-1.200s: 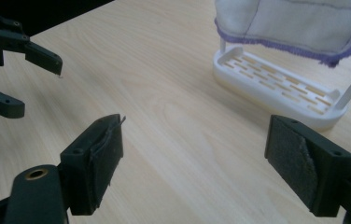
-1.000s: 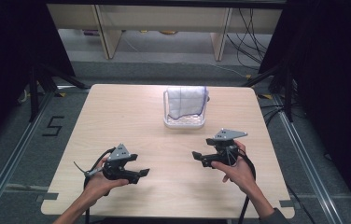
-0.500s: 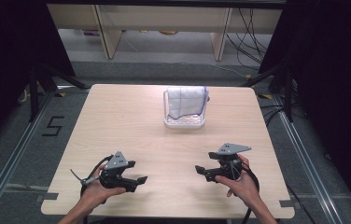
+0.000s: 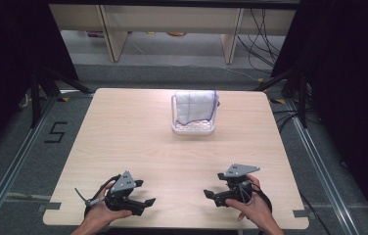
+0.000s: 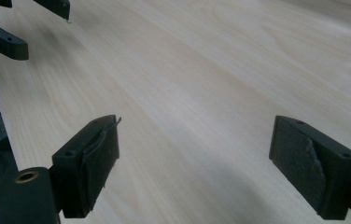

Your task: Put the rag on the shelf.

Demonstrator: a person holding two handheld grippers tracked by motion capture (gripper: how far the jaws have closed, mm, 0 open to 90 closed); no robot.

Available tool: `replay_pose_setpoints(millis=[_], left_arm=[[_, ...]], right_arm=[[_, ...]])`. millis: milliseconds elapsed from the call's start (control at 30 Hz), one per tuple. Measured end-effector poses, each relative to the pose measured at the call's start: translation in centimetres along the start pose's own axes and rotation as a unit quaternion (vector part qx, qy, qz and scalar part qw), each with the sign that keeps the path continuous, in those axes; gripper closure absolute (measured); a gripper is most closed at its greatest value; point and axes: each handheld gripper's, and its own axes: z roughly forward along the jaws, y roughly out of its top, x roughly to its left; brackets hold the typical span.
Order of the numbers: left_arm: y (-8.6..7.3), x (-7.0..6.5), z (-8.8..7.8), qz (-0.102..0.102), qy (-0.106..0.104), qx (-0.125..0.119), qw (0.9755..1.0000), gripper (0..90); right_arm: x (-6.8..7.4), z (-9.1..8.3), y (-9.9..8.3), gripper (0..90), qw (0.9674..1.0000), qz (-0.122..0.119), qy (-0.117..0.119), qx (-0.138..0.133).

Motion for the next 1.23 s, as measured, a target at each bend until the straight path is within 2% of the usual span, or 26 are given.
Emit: replay_pose_setpoints(millis=[33,67,133,167,200,267,300,367,400,433,467,533,567,633,667,767,800,867,933,1033,1100,1200,1233], left_arm=[[-0.1,-0.1,0.0,0.005,0.002,0.005,1.0000,20.4],[-0.3,-0.2,0.1,0.006,0.003,0.009,0.9999,20.1],[-0.4,-0.3,0.2,0.009,0.005,0.012,0.9999,19.4],[-0.6,-0.5,0.2,0.019,0.007,0.023,0.9995,19.2],[-0.7,-0.8,0.3,0.010,0.001,0.016,0.9998,18.9],[-0.7,-0.9,0.3,0.029,-0.003,0.021,0.9994,18.1],[-0.6,-0.9,0.3,0.033,-0.005,0.020,0.9992,18.1],[-0.6,-0.8,0.3,0.028,-0.004,0.014,0.9995,18.0],[-0.6,-0.7,0.3,0.027,-0.003,0.017,0.9995,18.1],[-0.6,-0.5,0.2,0.037,0.002,0.027,0.9990,18.1],[-0.7,-0.6,0.3,0.028,-0.002,0.014,0.9995,18.1],[-0.7,-0.6,0.3,0.029,-0.001,0.018,0.9994,18.1],[-0.7,-0.4,0.2,0.039,0.000,0.025,0.9989,18.2],[-0.7,-0.4,0.2,0.040,0.003,0.027,0.9988,18.5],[-0.7,-0.3,0.2,0.046,0.007,0.035,0.9983,18.6],[-0.7,-0.4,0.2,0.043,0.007,0.033,0.9985,18.8],[-0.7,-0.5,0.3,0.028,0.006,0.021,0.9993,18.8],[-0.8,-0.5,0.4,0.027,0.008,0.024,0.9993,18.8],[-0.7,-0.2,0.2,0.044,0.011,0.033,0.9984,18.8],[-0.7,-0.4,0.2,0.028,0.008,0.021,0.9994,19.0],[-0.7,-0.3,0.2,0.032,0.010,0.024,0.9992,19.0],[-0.7,-0.3,0.3,0.024,0.009,0.022,0.9994,19.0],[-0.7,-0.1,0.1,0.039,0.012,0.036,0.9985,19.0]], right_arm=[[0.1,0.2,-0.2,16.5,1.0000,-0.003,0.009,0.002],[0.3,0.2,-0.5,16.5,1.0000,-0.004,0.000,0.005],[0.7,0.3,-0.9,16.5,0.9999,-0.012,0.001,0.007],[0.9,0.3,-1.0,16.6,0.9999,-0.012,0.002,0.008],[1.1,0.2,-1.2,16.6,0.9999,-0.011,-0.002,0.011],[1.3,0.1,-1.4,16.6,0.9997,-0.021,-0.002,0.009],[1.5,0.0,-1.5,16.6,0.9998,-0.018,0.001,0.013],[1.6,0.0,-1.7,16.6,0.9996,-0.020,0.003,0.020],[1.6,0.2,-1.8,16.6,0.9996,-0.025,0.002,0.015],[1.6,0.1,-1.8,16.6,0.9994,-0.029,0.003,0.021],[1.7,0.2,-1.8,16.6,0.9993,-0.027,0.004,0.024],[1.7,0.2,-1.8,16.7,0.9994,-0.025,0.004,0.024],[1.8,0.2,-1.8,16.7,0.9993,-0.031,0.000,0.021],[1.8,0.3,-1.8,16.7,0.9992,-0.033,0.003,0.023],[1.8,0.3,-1.8,16.7,0.9992,-0.033,0.002,0.022],[1.8,0.3,-1.8,16.6,0.9993,-0.030,0.002,0.022],[1.8,0.3,-1.8,16.7,0.9993,-0.031,0.002,0.021],[1.7,0.3,-1.8,16.8,0.9993,-0.031,0.001,0.021],[1.7,0.3,-1.8,16.8,0.9993,-0.031,0.001,0.022],[1.7,0.3,-1.8,16.7,0.9993,-0.028,0.001,0.022],[1.6,0.3,-1.8,16.7,0.9993,-0.029,0.002,0.022],[1.6,0.3,-1.7,16.7,0.9994,-0.028,0.007,0.019],[1.6,0.3,-1.7,16.7,0.9994,-0.029,0.006,0.019]])
